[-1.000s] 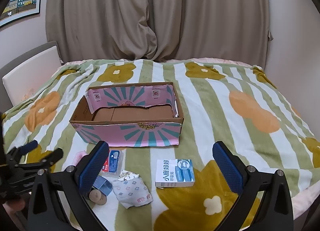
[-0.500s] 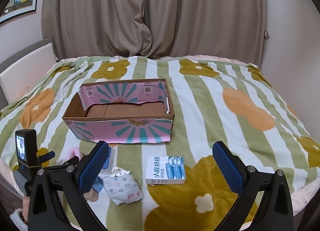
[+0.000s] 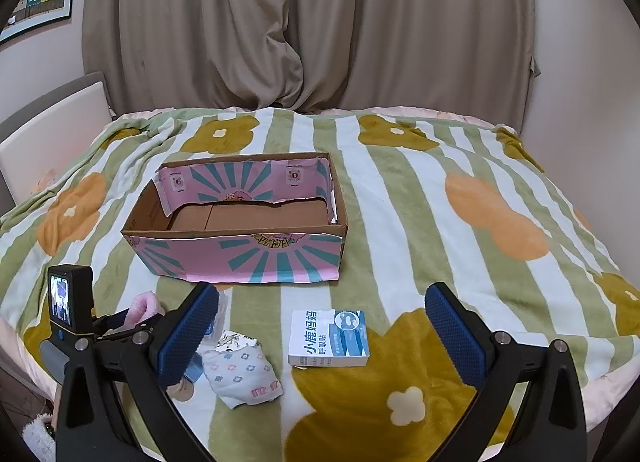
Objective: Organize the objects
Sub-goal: 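Lower the left tool onto the pink fuzzy hair tie and grasp it, then lift the hair tie with the left tool while the right tool grasps the white sock bundle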
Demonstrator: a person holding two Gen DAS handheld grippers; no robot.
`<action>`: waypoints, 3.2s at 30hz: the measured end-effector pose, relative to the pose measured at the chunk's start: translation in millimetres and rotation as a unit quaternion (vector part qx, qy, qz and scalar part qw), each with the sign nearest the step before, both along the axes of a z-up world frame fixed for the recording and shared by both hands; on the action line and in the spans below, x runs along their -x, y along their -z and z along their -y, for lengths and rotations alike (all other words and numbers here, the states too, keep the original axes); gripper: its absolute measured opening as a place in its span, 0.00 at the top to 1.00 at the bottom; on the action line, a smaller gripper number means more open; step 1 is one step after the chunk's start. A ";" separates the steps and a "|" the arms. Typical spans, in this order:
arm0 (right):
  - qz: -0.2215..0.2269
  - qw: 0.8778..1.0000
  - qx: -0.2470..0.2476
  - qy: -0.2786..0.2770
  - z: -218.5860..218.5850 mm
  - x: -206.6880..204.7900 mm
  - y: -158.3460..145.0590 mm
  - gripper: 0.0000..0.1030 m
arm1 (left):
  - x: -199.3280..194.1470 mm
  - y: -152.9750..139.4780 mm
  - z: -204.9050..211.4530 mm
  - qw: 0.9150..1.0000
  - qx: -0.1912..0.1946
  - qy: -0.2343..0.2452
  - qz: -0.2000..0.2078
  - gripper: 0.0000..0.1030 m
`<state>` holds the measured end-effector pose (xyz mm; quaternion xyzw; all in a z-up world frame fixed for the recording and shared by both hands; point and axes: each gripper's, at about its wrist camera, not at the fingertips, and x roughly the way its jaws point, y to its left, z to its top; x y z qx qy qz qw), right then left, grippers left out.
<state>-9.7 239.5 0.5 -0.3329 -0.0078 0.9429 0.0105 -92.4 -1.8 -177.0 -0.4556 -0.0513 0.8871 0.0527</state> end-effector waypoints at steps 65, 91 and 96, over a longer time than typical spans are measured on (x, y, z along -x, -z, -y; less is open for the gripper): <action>0.067 0.997 0.012 -0.046 21.0 4.6 58.3 0.00 | -125.6 -240.4 -0.1 0.966 0.010 0.008 -0.259 0.64; 0.137 0.983 0.025 -0.116 59.3 28.4 144.8 0.31 | -112.2 -227.8 7.1 0.970 0.006 0.001 -0.243 0.64; 0.139 0.982 0.043 -0.120 57.5 28.7 146.9 0.36 | -108.5 -224.3 7.8 0.971 0.006 0.000 -0.239 0.64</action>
